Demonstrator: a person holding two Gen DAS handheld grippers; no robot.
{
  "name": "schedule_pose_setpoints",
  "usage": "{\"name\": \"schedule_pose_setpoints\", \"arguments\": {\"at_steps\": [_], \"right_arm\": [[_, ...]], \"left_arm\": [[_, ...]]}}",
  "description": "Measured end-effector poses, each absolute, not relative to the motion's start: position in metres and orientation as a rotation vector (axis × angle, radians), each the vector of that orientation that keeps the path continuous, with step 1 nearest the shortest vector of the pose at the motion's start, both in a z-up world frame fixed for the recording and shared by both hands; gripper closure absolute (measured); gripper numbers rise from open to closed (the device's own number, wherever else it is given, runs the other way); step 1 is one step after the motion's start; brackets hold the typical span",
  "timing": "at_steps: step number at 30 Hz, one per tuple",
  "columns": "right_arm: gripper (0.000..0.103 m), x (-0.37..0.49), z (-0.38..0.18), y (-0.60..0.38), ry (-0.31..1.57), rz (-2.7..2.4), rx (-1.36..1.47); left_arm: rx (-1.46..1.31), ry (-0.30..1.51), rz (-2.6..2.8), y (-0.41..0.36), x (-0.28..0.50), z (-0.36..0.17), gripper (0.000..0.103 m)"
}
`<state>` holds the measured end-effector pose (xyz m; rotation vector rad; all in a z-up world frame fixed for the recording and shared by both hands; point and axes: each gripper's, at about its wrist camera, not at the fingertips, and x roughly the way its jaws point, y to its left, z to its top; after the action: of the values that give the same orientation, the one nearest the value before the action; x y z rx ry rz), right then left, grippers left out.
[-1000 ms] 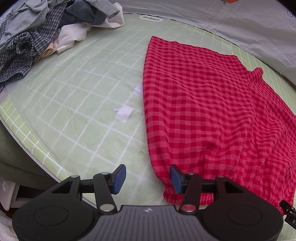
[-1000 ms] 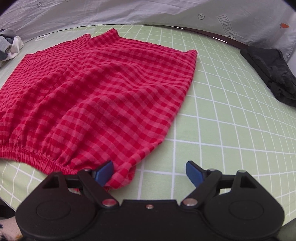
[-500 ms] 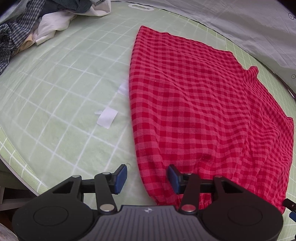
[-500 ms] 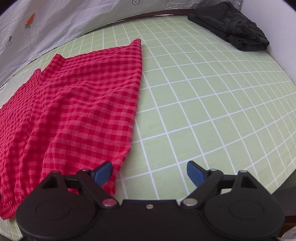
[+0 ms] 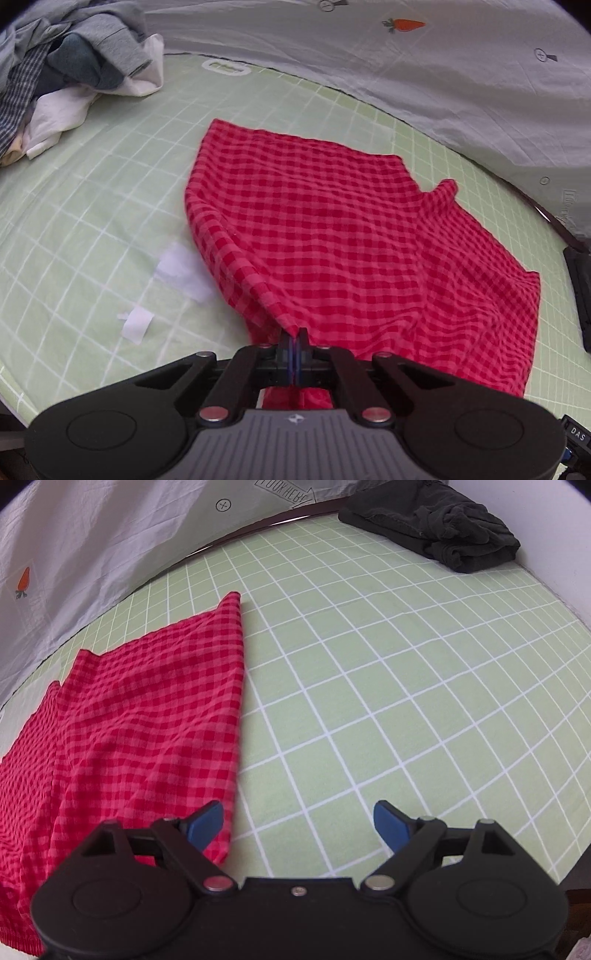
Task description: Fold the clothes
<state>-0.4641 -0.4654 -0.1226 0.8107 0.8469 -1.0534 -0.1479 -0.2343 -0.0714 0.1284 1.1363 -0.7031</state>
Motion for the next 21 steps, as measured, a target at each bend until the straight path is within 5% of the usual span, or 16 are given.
{"name": "schedule_pose_setpoints", "arguments": {"at_steps": [5, 9, 15, 21], "right_arm": [[0.014, -0.479, -0.121, -0.481, 0.809, -1.069, 0.847], [0.014, -0.492, -0.126, -0.48, 0.823, -1.069, 0.864], [0.014, -0.503, -0.125, -0.479, 0.794, -1.064, 0.901], [0.014, -0.472, -0.113, -0.47, 0.72, -0.932, 0.876]], "left_arm": [[0.157, 1.139, -0.988, -0.298, -0.181, -0.054, 0.102], [0.177, 1.254, -1.173, -0.341, -0.209, -0.061, 0.085], [0.122, 1.301, -1.104, -0.324, -0.211, -0.067, 0.062], [0.078, 1.26, -0.811, -0.276, -0.172, -0.066, 0.059]]}}
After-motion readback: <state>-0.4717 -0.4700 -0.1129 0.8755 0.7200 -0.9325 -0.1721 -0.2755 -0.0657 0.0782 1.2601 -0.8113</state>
